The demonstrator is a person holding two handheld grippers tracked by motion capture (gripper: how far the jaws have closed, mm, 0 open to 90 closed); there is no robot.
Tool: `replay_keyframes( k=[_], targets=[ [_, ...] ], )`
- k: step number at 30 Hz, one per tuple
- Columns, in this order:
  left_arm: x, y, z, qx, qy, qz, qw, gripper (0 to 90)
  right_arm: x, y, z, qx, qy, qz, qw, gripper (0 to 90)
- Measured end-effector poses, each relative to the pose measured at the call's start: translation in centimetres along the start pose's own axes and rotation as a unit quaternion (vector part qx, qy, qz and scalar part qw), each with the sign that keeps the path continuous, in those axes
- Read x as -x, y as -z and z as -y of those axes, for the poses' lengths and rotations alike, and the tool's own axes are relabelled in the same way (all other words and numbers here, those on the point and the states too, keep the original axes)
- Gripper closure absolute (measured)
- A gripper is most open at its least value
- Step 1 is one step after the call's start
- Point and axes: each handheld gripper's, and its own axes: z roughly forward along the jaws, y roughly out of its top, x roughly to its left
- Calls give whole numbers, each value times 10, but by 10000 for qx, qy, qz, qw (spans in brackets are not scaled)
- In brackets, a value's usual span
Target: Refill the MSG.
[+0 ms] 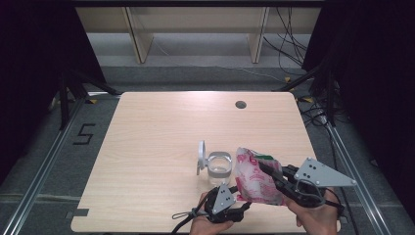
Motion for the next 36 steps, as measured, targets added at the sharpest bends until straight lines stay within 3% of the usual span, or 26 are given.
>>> replay_keyframes(
  k=[2,4,6,9,13,14,15,17,18,19,20,21,23,24,26,27,28,29,32,35,36],
  targets=[
    [0,1,-1,-29,-252,33,9997,541,1,-4,0,53,102,1,9999,900],
    [0,1,0,7,-314,-30,9995,597,-1,-6,0,-33,-23,-84,10000,900],
    [0,0,1,183,-131,4,9997,667,0,-10,0,-19,74,-36,10000,900],
    [-1,-2,2,243,46,101,9996,693,3,-15,0,26,-21,-64,10000,900],
    [-5,-7,1,240,122,115,9996,705,8,-21,-1,20,-49,56,10000,900],
    [-7,-6,0,182,126,50,9997,707,10,-23,-2,8,-168,39,9999,900],
    [-8,-9,0,252,212,93,9994,708,14,-27,-2,54,-89,57,9999,900],
    [-10,-10,0,233,261,36,9994,711,15,-32,-3,-26,-219,47,9997,900],
    [-10,-11,0,250,360,46,9990,712,18,-36,-3,37,-110,51,9999,900],
    [-11,-13,0,315,466,90,9984,712,19,-39,-3,51,-220,-29,9997,900],
    [-11,-13,0,285,488,82,9984,713,23,-42,-4,23,-197,54,9998,900],
    [-13,-15,0,301,481,113,9983,714,23,-45,-4,-17,-416,-13,9991,900],
    [-11,-17,-2,333,556,80,9979,718,25,-50,-5,46,-398,-65,9992,900],
    [-14,-18,-2,351,435,105,9984,720,25,-52,-5,31,-498,-56,9987,900],
    [-14,-18,-3,286,507,135,9982,721,27,-55,-7,68,-455,-31,9989,900],
    [-14,-19,-5,246,465,48,9986,723,24,-56,-8,28,-647,-85,9979,900],
    [-14,-20,-6,244,455,16,9987,724,26,-59,-9,88,-555,-136,9983,900],
    [-15,-22,-6,299,447,66,9985,725,25,-60,-10,52,-537,-56,9985,900],
    [-15,-22,-7,299,511,-52,9982,728,22,-67,-13,38,-446,26,9990,900],
    [-19,-24,-6,344,544,73,9979,728,20,-72,-14,89,-423,13,9991,900],
    [-18,-24,-6,359,532,11,9979,728,20,-72,-15,52,-282,112,9995,900]
  ],
)
